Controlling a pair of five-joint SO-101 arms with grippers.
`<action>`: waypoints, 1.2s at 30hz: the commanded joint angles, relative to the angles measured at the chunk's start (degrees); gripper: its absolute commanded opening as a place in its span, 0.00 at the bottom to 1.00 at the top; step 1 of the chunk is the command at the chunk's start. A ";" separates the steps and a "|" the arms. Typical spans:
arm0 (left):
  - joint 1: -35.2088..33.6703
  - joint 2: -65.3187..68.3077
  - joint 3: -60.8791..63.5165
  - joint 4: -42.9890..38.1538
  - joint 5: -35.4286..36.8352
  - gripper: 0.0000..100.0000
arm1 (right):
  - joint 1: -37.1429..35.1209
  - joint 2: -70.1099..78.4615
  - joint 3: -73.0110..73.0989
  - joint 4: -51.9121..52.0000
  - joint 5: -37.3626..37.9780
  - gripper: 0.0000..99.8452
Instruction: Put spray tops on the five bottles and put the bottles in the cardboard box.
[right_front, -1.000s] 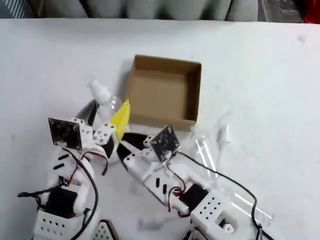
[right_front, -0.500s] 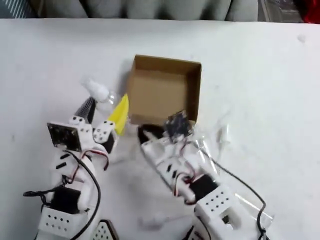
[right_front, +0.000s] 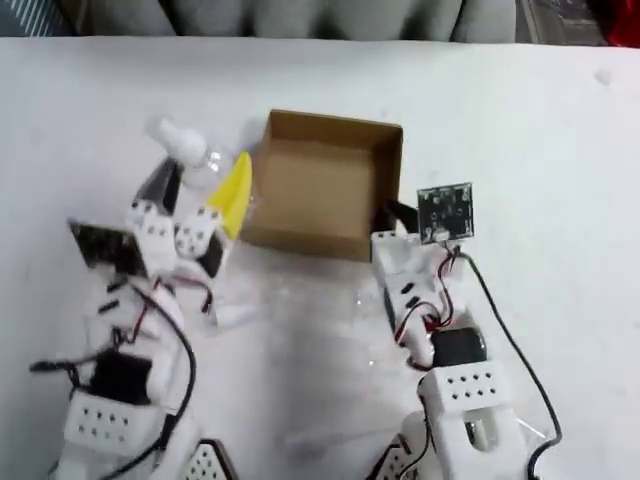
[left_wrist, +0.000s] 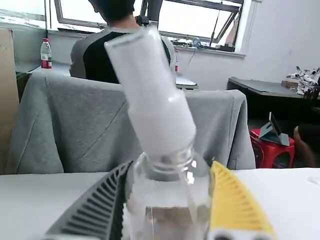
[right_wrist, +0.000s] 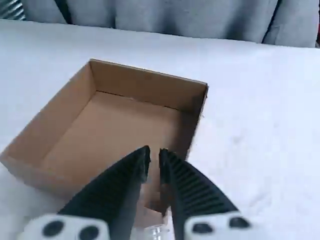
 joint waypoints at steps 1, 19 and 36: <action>-0.22 17.80 -13.63 -7.82 -0.35 0.02 | 4.00 5.32 -4.13 -3.82 1.67 0.02; -0.04 65.63 -31.82 -39.82 -0.62 0.02 | 15.43 56.75 -45.54 12.97 -2.81 0.02; 0.66 92.44 -48.35 -46.24 -0.70 0.02 | 19.03 58.59 -47.91 11.38 -7.65 0.02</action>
